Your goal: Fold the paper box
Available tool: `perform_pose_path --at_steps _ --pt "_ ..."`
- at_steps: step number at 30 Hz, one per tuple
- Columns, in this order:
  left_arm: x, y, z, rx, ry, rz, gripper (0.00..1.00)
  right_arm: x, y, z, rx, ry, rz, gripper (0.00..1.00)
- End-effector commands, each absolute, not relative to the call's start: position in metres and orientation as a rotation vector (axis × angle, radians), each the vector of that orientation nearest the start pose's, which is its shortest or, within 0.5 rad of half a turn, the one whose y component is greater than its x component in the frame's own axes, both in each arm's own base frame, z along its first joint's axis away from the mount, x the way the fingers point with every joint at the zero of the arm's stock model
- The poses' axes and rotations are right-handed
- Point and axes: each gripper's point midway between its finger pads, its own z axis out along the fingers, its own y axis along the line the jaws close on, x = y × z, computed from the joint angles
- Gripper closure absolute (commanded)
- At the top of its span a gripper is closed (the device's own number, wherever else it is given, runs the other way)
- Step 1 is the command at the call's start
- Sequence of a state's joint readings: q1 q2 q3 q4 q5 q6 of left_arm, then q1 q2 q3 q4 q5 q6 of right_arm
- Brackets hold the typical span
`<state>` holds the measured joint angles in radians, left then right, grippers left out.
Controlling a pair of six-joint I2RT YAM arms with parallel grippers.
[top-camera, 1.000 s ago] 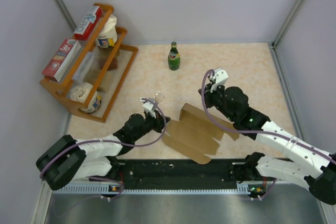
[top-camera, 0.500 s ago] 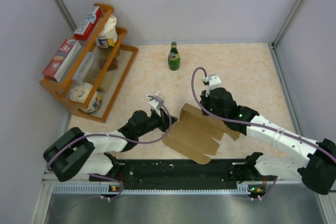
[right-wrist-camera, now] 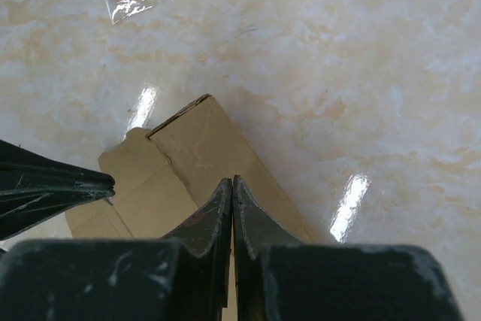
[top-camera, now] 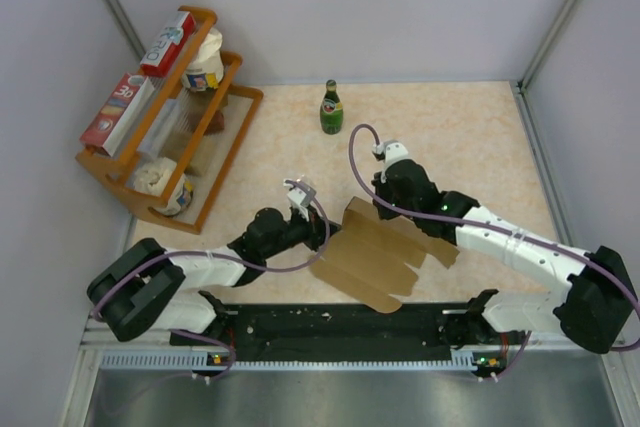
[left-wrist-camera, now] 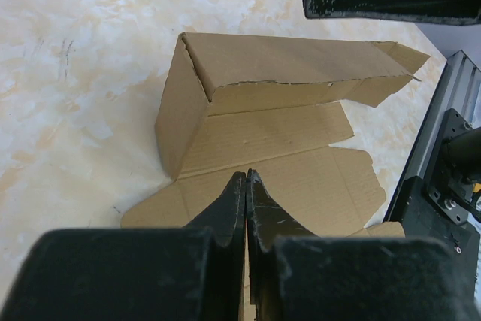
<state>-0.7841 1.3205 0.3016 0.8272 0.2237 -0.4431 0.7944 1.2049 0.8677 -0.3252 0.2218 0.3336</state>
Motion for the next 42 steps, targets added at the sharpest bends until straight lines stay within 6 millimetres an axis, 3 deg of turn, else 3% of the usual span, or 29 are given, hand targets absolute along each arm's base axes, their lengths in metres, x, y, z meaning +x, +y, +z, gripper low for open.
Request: perform_pose_path --at_steps 1,13,23,42 --pt "0.225 -0.307 0.129 0.502 1.747 -1.099 1.0 0.259 0.249 0.166 -0.438 2.189 0.481 1.0" --pt "0.231 -0.312 0.114 0.5 1.789 -1.088 1.0 0.25 0.248 0.148 -0.469 2.235 0.49 1.0" --pt "0.235 -0.302 0.115 0.48 1.786 -1.053 1.0 0.251 0.246 0.136 -0.478 2.258 0.467 1.0" --pt "0.242 -0.311 0.105 0.495 1.801 -1.07 1.0 0.247 0.245 0.112 -0.505 2.306 0.448 1.0"
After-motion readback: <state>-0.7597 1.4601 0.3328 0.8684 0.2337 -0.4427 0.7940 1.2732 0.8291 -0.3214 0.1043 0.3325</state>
